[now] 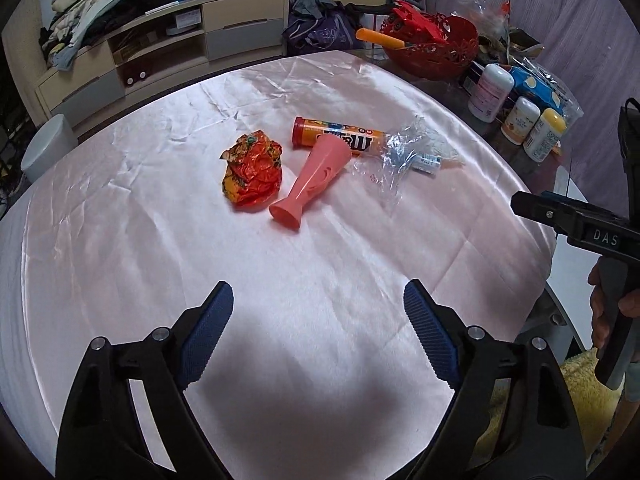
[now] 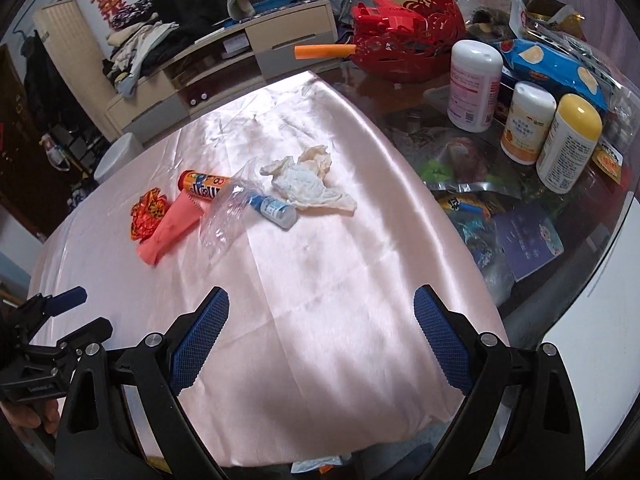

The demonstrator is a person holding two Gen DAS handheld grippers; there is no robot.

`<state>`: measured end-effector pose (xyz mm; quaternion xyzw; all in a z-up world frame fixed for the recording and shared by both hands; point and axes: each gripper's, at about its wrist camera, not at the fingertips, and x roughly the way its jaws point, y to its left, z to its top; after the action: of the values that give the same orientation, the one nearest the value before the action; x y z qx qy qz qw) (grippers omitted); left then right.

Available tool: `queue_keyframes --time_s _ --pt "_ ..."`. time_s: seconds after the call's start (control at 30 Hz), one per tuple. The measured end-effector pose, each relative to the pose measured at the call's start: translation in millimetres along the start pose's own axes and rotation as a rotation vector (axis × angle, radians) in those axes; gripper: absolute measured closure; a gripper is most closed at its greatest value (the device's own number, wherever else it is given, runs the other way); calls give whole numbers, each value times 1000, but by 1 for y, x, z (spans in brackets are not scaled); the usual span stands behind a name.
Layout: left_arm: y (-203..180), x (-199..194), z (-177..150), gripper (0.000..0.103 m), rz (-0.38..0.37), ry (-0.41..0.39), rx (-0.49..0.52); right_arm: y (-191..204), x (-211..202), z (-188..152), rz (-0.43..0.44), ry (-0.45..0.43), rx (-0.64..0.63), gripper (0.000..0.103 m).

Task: Collect trash
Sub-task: 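Move both open tools back over the table toward the remaining trash, then grasp the pink plastic cup with the left tool while the right tool grasps the crumpled tissue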

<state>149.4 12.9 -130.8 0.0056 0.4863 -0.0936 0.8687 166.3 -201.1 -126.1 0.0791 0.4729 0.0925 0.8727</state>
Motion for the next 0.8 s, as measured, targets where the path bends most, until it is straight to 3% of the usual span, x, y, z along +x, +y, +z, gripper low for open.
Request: queue_keyframes --time_s 0.07,0.2,0.4,0.53,0.67,0.8 --pt "-2 9 8 28 -4 7 14 -1 9 11 12 -1 4 15" --pt "-1 28 26 41 -20 20 12 -3 28 32 33 3 10 37" --pt "1 49 47 47 -13 30 22 2 49 56 36 -10 -24 42" --pt "3 62 55 47 7 34 30 2 69 62 29 18 -35 43" --pt "10 76 60 49 -20 60 8 -1 87 62 21 48 -25 43" --pt "12 91 60 52 -38 84 5 1 92 60 8 41 -46 53"
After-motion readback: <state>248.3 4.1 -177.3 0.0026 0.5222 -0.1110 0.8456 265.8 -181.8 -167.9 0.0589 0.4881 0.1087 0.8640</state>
